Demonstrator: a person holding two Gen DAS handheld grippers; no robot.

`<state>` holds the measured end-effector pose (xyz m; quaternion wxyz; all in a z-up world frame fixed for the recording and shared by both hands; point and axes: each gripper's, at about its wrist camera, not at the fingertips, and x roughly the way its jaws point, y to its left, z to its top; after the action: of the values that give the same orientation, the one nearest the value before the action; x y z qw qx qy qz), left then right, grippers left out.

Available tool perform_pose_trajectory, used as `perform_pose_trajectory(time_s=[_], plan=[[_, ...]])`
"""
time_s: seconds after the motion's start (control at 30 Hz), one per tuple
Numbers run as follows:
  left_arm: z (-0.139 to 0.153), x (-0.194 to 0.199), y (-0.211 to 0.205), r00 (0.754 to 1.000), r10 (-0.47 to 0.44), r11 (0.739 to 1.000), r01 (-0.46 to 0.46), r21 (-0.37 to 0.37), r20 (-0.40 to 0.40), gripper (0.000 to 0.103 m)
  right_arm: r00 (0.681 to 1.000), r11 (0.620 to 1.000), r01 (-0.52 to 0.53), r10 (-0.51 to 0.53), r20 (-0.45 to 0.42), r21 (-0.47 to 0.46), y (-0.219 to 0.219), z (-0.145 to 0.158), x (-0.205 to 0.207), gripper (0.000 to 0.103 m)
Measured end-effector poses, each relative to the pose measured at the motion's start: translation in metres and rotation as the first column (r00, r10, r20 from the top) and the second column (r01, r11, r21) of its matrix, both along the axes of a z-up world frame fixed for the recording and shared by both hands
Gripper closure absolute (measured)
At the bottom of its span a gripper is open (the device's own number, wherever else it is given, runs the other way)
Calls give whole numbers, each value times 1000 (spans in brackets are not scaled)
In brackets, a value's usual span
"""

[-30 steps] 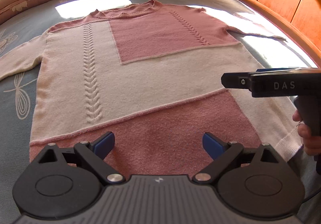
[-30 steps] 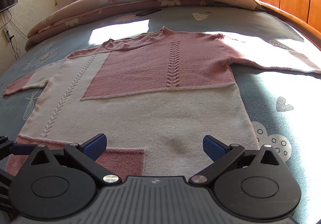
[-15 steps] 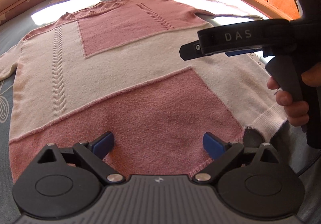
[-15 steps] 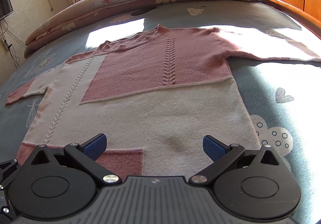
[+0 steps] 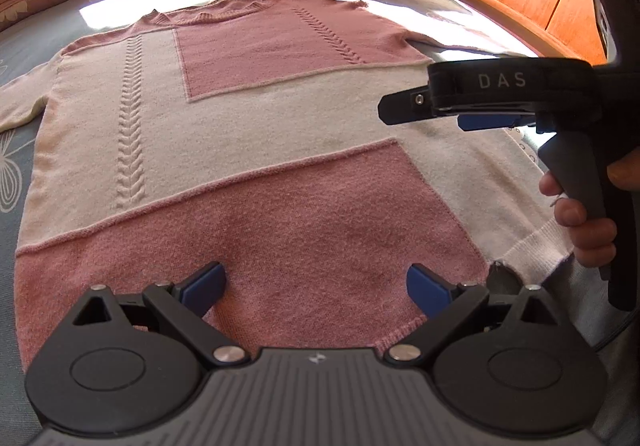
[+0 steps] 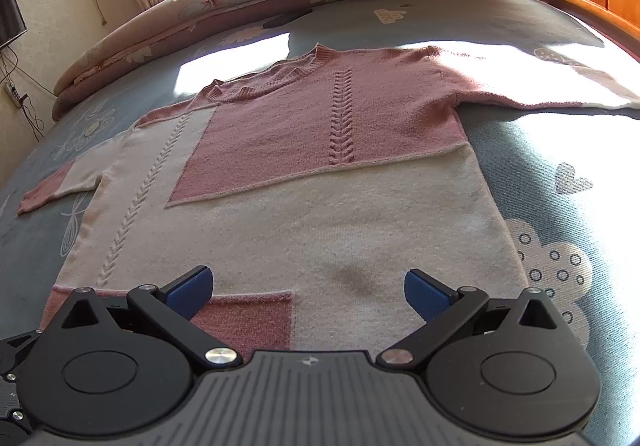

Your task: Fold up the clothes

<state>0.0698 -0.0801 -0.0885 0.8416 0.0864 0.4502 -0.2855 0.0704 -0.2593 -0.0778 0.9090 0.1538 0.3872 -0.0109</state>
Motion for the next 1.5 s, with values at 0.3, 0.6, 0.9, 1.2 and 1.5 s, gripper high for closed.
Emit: perform_pose_trajectory(time_s=[0.3, 0.6, 0.9, 1.2, 1.5], plan=[[37, 42, 82, 977, 211, 960, -215, -180, -37, 6, 1000, 1000, 2, -2, -13, 5, -1, -2, 0, 0], [48, 139, 279, 628, 720, 443, -743, -502, -294, 35, 999, 999, -27, 26, -41, -25, 11, -9, 7, 0], [4, 194, 394, 266, 875, 47, -877, -478, -404, 50, 997, 990, -52, 45, -58, -131, 23, -17, 14, 0], [-27, 238, 430, 201, 871, -48, -874, -484, -448, 59, 997, 975, -70, 58, -59, -213, 32, -23, 19, 0], [-38, 258, 452, 202, 870, -90, -832, -548, -449, 59, 997, 971, -69, 62, -40, -230, 33, -26, 21, 0]])
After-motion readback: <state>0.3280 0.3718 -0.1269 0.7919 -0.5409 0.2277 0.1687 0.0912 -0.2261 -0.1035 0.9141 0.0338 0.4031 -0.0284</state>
